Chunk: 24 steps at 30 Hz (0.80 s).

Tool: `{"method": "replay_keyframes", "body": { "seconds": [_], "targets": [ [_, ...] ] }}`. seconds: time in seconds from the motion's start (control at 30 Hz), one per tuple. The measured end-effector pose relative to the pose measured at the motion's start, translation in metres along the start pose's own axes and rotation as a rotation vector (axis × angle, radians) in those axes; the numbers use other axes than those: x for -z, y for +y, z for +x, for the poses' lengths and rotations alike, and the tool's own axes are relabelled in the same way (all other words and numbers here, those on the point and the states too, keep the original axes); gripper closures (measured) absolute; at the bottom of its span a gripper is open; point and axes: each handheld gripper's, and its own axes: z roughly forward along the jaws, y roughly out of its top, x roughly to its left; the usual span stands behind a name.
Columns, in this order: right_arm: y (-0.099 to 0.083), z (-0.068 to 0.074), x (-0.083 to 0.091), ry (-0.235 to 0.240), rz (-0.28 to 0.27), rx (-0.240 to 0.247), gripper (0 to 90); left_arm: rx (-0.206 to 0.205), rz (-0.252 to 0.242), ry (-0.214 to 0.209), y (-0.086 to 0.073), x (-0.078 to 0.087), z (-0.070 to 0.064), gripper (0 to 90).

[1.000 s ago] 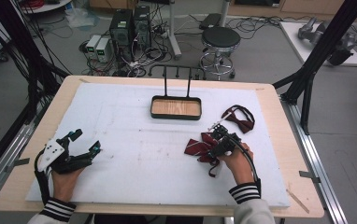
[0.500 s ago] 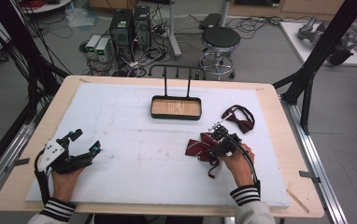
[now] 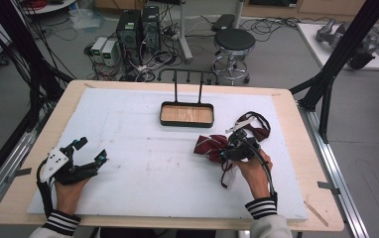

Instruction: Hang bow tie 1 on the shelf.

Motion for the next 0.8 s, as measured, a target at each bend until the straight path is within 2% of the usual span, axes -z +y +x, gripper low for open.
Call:
{"method": "replay_keyframes", "body": {
  "seconds": [0.03, 0.07, 0.1, 0.23, 0.27, 0.33, 0.37, 0.4, 0.43, 0.5, 0.53, 0.6, 0.7, 0.8],
  "targets": [
    [0.001, 0.001, 0.005, -0.013, -0.055, -0.003, 69.4, 0.000, -0.001, 0.000, 0.000, 0.000, 0.000, 14.9],
    [0.001, 0.001, 0.005, -0.013, -0.055, -0.003, 69.4, 0.003, -0.003, 0.000, 0.000, 0.000, 0.000, 14.9],
    [0.001, 0.001, 0.007, -0.018, -0.079, 0.005, 69.4, 0.001, -0.001, 0.001, 0.000, 0.000, 0.000, 14.9],
    [0.003, 0.002, 0.017, -0.044, -0.195, 0.011, 69.4, 0.001, -0.003, 0.001, 0.000, 0.000, 0.000, 14.9],
    [0.004, 0.003, 0.022, -0.059, -0.242, 0.010, 69.4, 0.003, -0.004, 0.001, 0.000, 0.000, 0.000, 14.9],
    [0.004, 0.003, 0.026, -0.070, -0.291, 0.009, 69.3, 0.001, -0.002, 0.001, 0.000, 0.000, 0.000, 14.9],
    [0.004, 0.003, 0.026, -0.070, -0.291, 0.009, 69.3, 0.001, -0.002, 0.001, 0.000, 0.000, 0.000, 14.9],
    [0.004, 0.003, 0.030, -0.085, -0.336, -0.001, 69.3, 0.001, -0.001, 0.001, 0.000, 0.000, 0.000, 14.9],
    [0.004, 0.003, 0.032, -0.095, -0.357, 0.002, 69.3, 0.001, -0.002, 0.001, 0.000, 0.000, 0.000, 14.9],
    [0.004, 0.003, 0.033, -0.106, -0.375, -0.007, 69.4, 0.001, -0.001, 0.001, 0.000, 0.000, 0.000, 14.9],
    [0.005, 0.003, 0.037, -0.122, -0.414, -0.014, 69.3, 0.001, -0.002, 0.001, 0.000, 0.000, 0.000, 14.9],
    [0.006, 0.003, 0.038, -0.129, -0.432, -0.015, 69.3, 0.001, -0.002, 0.001, 0.000, 0.000, 0.000, 14.9],
    [0.011, 0.004, 0.043, -0.153, -0.490, -0.019, 69.3, 0.002, -0.002, 0.001, 0.000, 0.000, 0.000, 14.9],
    [0.013, 0.004, 0.045, -0.162, -0.515, -0.019, 69.2, 0.002, -0.002, 0.002, 0.000, 0.000, 0.000, 14.9]
  ]
}}
